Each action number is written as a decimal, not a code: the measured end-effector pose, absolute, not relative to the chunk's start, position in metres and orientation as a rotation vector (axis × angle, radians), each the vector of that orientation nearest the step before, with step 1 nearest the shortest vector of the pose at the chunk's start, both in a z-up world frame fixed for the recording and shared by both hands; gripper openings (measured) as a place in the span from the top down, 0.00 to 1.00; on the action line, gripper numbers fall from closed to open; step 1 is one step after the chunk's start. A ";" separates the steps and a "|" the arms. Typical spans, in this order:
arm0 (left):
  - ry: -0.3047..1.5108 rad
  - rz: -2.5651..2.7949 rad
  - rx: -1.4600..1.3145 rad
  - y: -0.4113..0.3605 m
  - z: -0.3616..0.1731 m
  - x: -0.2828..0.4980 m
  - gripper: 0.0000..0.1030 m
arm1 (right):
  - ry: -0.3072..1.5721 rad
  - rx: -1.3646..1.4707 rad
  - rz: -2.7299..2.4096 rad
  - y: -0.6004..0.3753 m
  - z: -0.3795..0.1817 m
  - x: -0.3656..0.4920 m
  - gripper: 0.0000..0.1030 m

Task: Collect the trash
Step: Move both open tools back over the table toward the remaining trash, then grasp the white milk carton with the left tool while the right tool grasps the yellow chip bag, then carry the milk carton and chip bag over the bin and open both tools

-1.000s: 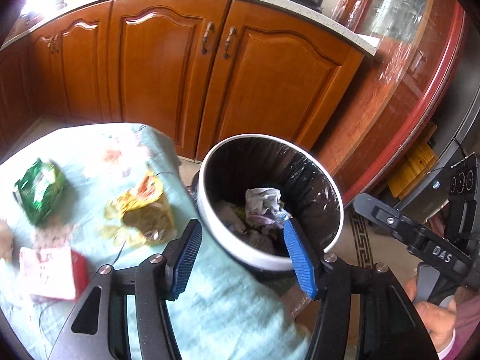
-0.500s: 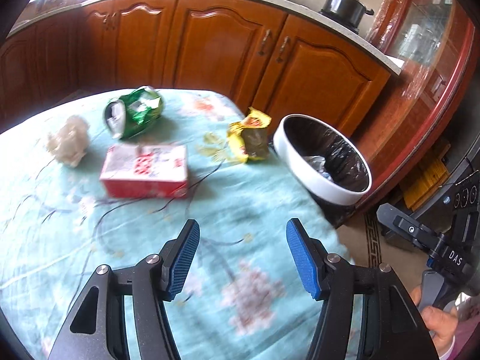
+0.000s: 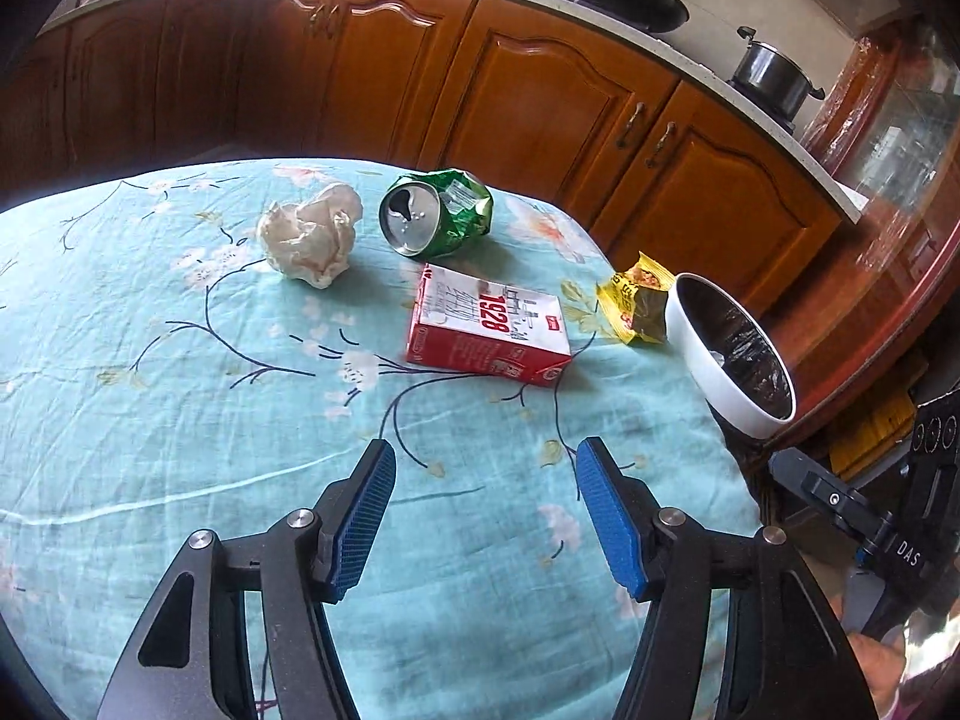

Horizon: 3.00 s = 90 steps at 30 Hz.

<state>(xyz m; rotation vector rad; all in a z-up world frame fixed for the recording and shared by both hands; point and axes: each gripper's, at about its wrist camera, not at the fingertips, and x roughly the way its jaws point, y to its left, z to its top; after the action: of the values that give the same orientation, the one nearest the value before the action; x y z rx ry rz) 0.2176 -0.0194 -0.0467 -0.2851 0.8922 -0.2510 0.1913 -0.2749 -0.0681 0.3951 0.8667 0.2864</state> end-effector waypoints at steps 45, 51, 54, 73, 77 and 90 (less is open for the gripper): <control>0.923 -0.639 0.462 -0.094 -0.091 0.357 0.38 | 0.972 0.199 0.339 -0.241 -0.098 0.339 0.94; 0.933 -0.658 0.379 -0.090 -0.085 0.346 0.45 | 0.917 0.250 0.339 -0.257 -0.080 0.317 0.99; 0.934 -0.645 0.325 -0.086 -0.080 0.335 0.46 | 0.885 0.272 0.346 -0.263 -0.068 0.302 0.99; 0.988 -0.403 0.042 -0.053 -0.073 0.268 0.48 | 0.907 0.226 0.353 -0.238 -0.085 0.293 0.53; 0.990 -0.383 0.063 -0.065 -0.076 0.268 0.48 | 0.939 0.159 0.300 -0.227 -0.102 0.310 0.78; 0.927 -0.435 0.022 -0.092 -0.074 0.268 0.51 | 0.846 0.267 0.297 -0.272 -0.059 0.253 1.00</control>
<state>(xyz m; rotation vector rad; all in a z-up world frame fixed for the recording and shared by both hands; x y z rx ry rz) 0.2677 -0.0921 -0.0738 0.0217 0.9272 -0.4349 0.2528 -0.2719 -0.0586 0.2666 0.8463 0.2968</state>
